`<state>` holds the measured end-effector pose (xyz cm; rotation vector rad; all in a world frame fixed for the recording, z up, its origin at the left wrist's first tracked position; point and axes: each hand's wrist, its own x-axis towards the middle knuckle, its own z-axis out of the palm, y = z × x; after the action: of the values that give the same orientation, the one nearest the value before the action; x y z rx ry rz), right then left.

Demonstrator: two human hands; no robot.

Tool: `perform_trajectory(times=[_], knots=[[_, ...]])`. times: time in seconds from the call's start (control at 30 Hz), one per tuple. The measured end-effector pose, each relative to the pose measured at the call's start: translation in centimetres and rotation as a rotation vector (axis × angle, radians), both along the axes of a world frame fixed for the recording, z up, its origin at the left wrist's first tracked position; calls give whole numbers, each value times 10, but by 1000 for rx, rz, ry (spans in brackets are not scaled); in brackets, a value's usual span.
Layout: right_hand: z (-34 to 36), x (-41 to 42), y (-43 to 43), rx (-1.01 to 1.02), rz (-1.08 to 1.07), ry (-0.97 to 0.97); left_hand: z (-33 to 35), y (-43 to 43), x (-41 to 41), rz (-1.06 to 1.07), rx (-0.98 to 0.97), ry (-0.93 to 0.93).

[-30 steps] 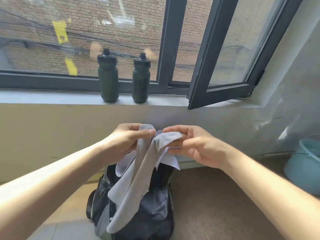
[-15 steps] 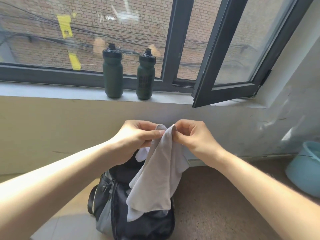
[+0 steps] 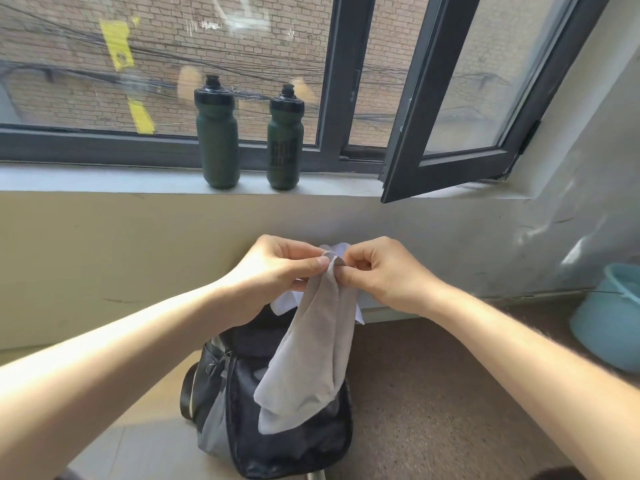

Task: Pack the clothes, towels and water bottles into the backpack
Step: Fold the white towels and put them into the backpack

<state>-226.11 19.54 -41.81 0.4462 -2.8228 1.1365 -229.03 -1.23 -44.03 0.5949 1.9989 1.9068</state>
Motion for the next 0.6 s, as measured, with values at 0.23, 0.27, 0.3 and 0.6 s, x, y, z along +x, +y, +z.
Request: perform_trajectory(times=[0.23, 0.27, 0.3, 0.6], knots=[[-14, -1, 6, 42, -51, 5, -7, 6, -2, -20, -128, 130], [-17, -1, 7, 0, -26, -30, -8, 7, -2, -25, -146, 145], [-21, -2, 9, -38, 6, -67, -10, 10, -2, -30, -165, 157], [-38, 2, 22, -181, -26, -320, -39, 32, -13, 58, -198, 123]])
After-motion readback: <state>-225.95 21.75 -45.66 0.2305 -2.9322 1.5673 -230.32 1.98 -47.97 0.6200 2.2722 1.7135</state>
